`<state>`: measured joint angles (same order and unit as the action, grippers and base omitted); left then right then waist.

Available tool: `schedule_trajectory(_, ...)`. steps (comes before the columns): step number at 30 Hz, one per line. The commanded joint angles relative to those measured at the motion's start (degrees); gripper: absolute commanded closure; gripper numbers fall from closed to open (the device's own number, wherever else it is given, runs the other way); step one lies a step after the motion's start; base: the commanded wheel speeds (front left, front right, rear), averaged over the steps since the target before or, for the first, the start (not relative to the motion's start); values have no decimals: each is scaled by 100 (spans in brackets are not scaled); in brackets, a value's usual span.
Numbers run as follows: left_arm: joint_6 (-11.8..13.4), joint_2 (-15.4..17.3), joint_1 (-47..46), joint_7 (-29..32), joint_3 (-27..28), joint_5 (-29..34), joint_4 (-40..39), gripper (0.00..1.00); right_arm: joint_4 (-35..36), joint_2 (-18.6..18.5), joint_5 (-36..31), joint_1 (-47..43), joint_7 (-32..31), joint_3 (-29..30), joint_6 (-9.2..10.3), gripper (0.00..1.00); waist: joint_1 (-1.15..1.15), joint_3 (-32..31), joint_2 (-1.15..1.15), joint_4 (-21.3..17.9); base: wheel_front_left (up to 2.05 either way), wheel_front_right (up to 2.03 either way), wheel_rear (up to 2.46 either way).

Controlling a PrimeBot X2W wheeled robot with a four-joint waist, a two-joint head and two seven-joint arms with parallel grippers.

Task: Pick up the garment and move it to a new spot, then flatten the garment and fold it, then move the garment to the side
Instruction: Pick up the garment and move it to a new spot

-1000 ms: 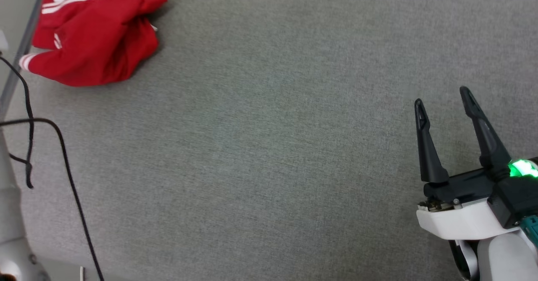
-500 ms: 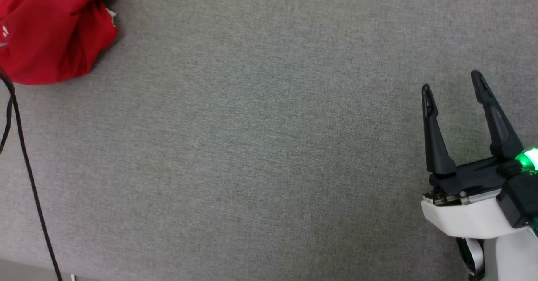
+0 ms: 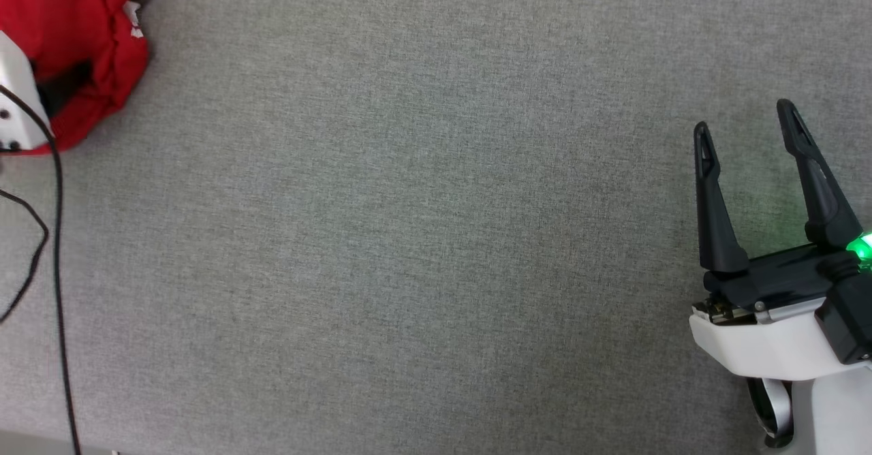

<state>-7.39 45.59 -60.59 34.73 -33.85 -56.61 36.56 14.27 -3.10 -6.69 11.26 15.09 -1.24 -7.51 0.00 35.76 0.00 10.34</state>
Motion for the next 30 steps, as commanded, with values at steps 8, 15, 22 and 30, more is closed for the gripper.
schedule_trajectory(8,-3,-293,115,229,-855,-343,456,88,-57,-7,31,137,12,-6,4,0,0,92,0,-45,0,0,0)
schedule_trajectory(15,-3,-65,-118,-342,-1152,-454,453,100,-143,3,121,65,12,26,4,0,0,-188,0,-39,0,0,0)
schedule_trajectory(22,-2,249,-443,-1024,-1548,-260,133,100,-286,16,256,-54,12,-15,4,0,0,-746,0,-1,0,0,0)
schedule_trajectory(30,-2,516,-775,-1379,-2278,-28,-798,100,-476,25,566,-256,12,-7,4,0,0,-1501,0,-10,0,0,0)
